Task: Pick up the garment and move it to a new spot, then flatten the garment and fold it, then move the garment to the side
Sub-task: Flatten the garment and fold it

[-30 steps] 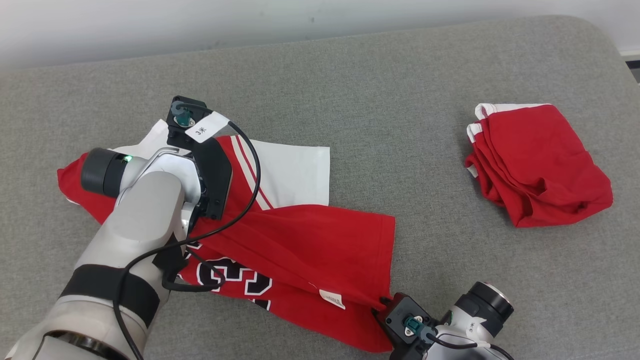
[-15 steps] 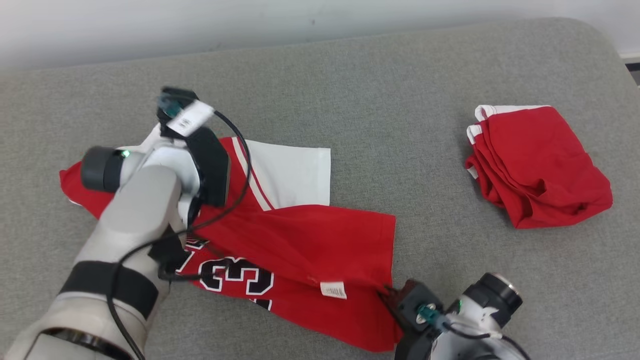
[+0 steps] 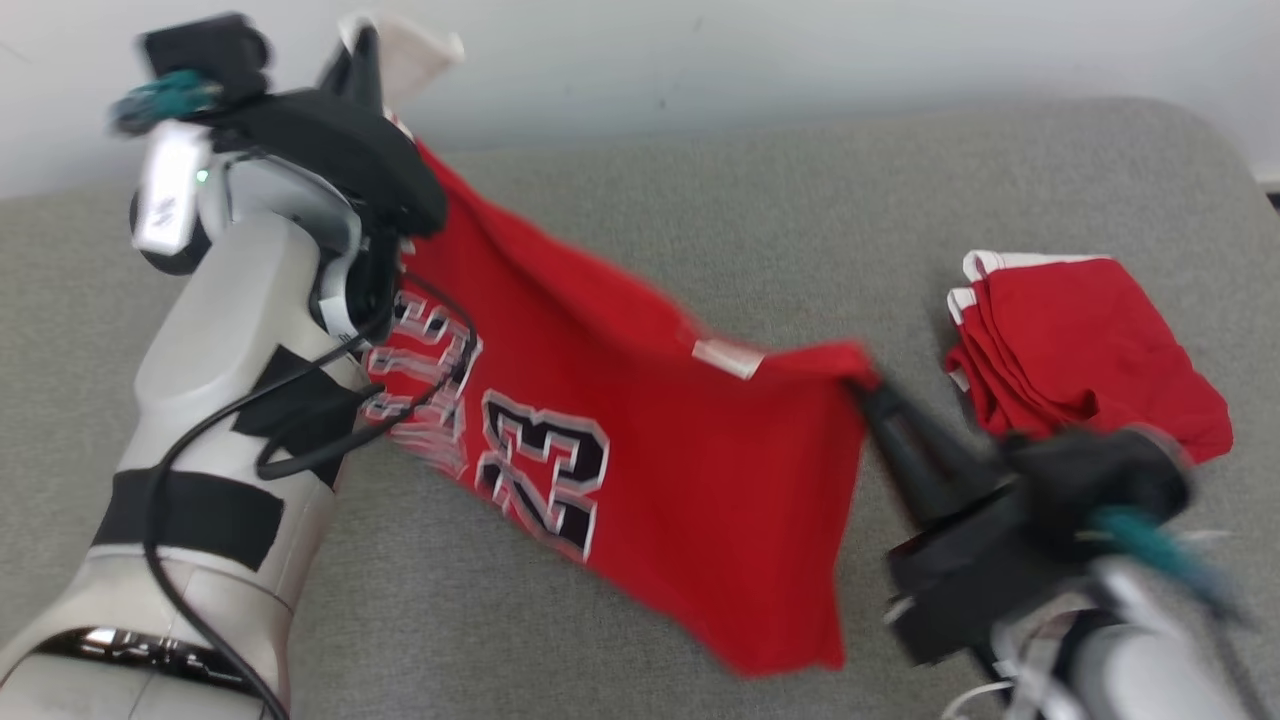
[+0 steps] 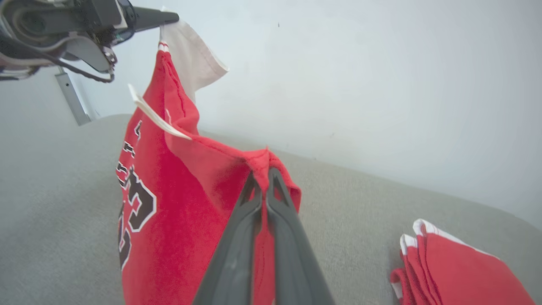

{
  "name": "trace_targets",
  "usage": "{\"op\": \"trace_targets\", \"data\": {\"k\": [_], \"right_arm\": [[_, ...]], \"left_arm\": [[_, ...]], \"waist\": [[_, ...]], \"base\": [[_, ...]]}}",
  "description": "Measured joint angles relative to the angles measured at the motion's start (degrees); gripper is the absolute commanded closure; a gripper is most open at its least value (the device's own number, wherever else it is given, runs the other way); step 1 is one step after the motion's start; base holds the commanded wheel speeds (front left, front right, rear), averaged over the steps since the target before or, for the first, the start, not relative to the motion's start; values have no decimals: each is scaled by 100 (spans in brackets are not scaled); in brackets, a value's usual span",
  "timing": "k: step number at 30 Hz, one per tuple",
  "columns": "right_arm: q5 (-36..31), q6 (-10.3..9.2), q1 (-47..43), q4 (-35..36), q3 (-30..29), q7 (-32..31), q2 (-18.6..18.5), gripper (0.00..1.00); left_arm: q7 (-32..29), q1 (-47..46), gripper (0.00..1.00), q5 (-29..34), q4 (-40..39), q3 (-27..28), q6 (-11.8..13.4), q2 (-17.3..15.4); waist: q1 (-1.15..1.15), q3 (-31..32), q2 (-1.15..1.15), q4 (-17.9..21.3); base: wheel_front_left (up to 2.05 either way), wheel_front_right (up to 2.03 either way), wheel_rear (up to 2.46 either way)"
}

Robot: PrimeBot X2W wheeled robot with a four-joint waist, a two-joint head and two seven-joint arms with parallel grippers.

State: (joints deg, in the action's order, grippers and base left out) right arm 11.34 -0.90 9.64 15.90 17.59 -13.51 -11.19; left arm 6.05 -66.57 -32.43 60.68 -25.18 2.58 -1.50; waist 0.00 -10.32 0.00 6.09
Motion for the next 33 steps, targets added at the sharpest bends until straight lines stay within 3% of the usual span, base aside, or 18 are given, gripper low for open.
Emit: {"op": "trace_targets", "data": {"k": [4,6,9,12,15,20,22,25,29,33], "right_arm": [[666,182,-103,922,-576,628,-146,100],[895,252,-98,1367,-878,864,-238,100],[1230,309,-84,1880,-1305,1049,-285,100],[1339,322,21,1924,-1616,1025,-402,100],[1559,308,363,1403,-1762,861,-417,100],[1552,308,1288,-870,-1298,370,-347,100],[1809,222,2016,-2045,-1245,297,60,100],[1927,-21,3492,-2964,-1449,456,584,100],[1923,-68,4888,-2332,-1933,972,388,100],[1856,97,4887,-1958,-2038,1099,-169,100]], "left_arm": [[775,315,100,-705,-942,386,-170,0],[1034,511,100,-1083,-1505,532,-385,4],[901,753,100,-1529,-2377,569,-634,-8],[834,922,100,-1890,-3104,527,-601,4],[806,1067,100,-1981,-3315,602,-323,11],[712,1478,100,-2013,-2440,744,236,-9],[710,1493,100,-2152,-1875,743,302,-4],[775,1085,100,-2442,-1616,906,348,1],[858,-218,100,-2724,-2707,922,254,12],[870,-394,100,-2871,-3570,966,270,91]], "waist": [[0,200,0,-84],[0,315,0,-131],[0,501,0,-209],[-1,676,0,-298],[-2,775,-1,-415],[-1,714,0,-508],[0,637,0,-504],[1,515,1,-429],[1,350,0,-292],[-1,187,-1,-246]], "base": [[0,0,0],[0,0,0],[0,0,0],[0,0,0],[0,0,0],[0,0,0],[0,0,0],[0,0,0],[0,0,0],[0,0,0]]}}
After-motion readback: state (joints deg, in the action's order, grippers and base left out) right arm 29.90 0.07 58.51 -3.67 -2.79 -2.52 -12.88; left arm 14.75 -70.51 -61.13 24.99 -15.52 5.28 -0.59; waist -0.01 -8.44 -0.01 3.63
